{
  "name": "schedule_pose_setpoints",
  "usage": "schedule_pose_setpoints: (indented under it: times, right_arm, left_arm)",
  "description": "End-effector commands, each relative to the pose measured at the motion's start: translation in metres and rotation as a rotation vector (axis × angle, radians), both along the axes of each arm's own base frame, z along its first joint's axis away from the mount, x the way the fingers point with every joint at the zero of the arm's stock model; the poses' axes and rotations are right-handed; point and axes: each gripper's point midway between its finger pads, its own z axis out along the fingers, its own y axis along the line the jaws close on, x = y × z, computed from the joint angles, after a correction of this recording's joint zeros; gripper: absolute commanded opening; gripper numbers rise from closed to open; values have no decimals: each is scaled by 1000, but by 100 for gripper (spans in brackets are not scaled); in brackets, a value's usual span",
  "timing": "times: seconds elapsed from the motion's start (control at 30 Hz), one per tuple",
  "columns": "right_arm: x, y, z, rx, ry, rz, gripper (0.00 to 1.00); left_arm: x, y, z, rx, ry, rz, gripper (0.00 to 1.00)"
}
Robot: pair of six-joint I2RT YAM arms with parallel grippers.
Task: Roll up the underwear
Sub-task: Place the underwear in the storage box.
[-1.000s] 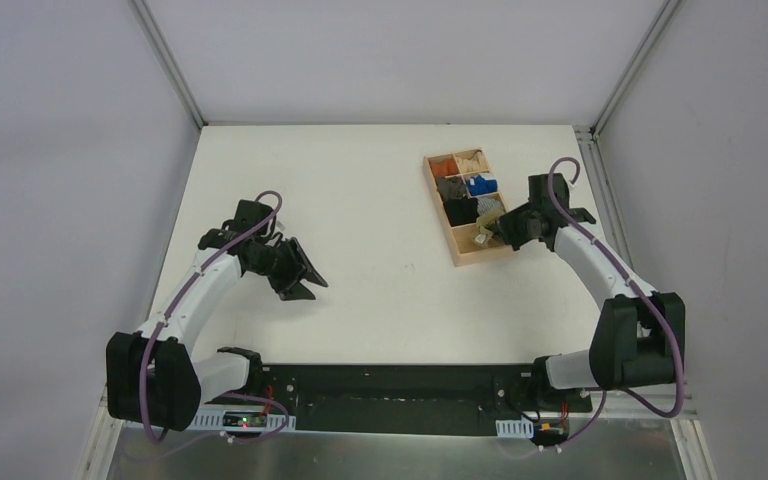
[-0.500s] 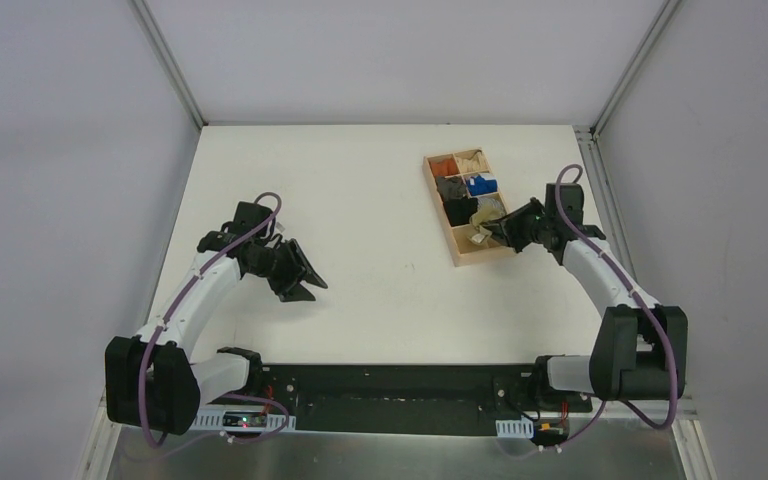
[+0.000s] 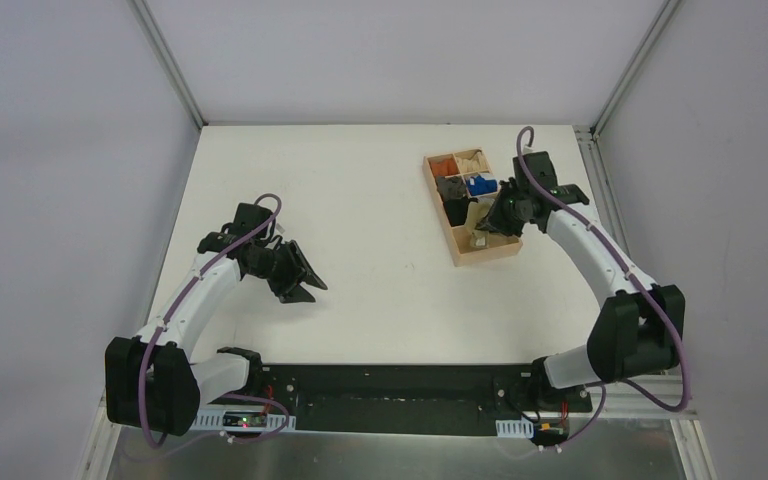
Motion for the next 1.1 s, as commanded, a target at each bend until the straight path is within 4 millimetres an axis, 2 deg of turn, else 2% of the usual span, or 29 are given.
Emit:
schedule_pose_setpoints:
  times: [0.0,0.4,0.5,0.6,0.67,0.83,0.97,1.07]
  right_arm:
    - [-9,-27,-13,-250,56,32,0]
    - [-8,-36,-17,-336,51,103,0]
    - [-14,-31,-20,-297,129,51,0]
    - [-20,-8,-18,-154,209,-33,0]
    - [-20,-1,-19,-105,237,-97,0]
    - [-17,-34,-22,-367,279,-191,0]
    - [-6,-48,-14,-617,249,-179,0]
    - [2,-41,-16,-735,274,-123,0]
  left_arm:
    - [-1,0,6,-21,-4,18,42]
    - [0,-1,6,-23,2,15,42]
    - [0,-1,5,-21,6,15,41]
    - [0,-1,4,-21,6,14,41]
    - [0,-1,5,-23,6,15,41]
    - [-1,-1,5,-23,0,14,41]
    - [-2,-1,3,-23,10,10,41]
    - [-1,-1,3,-25,2,11,41]
